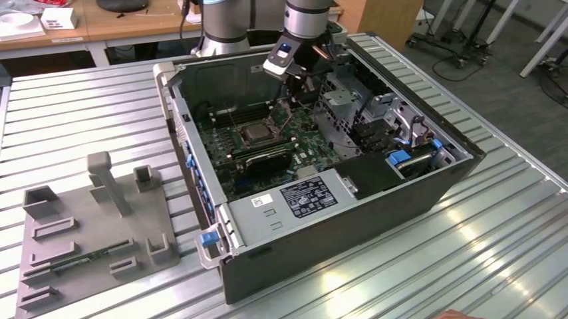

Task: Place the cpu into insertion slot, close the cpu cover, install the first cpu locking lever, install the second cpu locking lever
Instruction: 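Close the cpu cover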

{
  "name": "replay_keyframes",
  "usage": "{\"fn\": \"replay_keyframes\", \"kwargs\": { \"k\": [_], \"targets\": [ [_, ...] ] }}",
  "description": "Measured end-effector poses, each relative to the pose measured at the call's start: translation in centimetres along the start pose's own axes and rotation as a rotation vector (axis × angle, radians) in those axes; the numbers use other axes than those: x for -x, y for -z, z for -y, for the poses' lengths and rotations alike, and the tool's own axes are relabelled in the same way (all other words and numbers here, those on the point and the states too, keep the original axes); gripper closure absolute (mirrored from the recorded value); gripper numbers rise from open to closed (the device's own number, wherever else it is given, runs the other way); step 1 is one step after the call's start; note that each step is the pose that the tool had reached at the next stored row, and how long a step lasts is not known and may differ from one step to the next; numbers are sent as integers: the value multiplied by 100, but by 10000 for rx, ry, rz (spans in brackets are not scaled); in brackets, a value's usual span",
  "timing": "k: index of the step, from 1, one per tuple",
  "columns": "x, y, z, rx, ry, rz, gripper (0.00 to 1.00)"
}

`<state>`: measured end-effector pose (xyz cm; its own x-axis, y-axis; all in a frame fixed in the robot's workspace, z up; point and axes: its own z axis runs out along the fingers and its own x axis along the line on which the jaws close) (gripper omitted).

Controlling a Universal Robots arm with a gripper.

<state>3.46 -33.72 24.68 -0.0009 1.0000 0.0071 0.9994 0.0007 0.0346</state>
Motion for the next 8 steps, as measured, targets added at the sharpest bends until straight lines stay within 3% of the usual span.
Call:
{"fn": "replay_keyframes", "kwargs": {
  "k": [8],
  "targets": [
    [-8,-2,173,2,-16,-1,90]
  ]
}}
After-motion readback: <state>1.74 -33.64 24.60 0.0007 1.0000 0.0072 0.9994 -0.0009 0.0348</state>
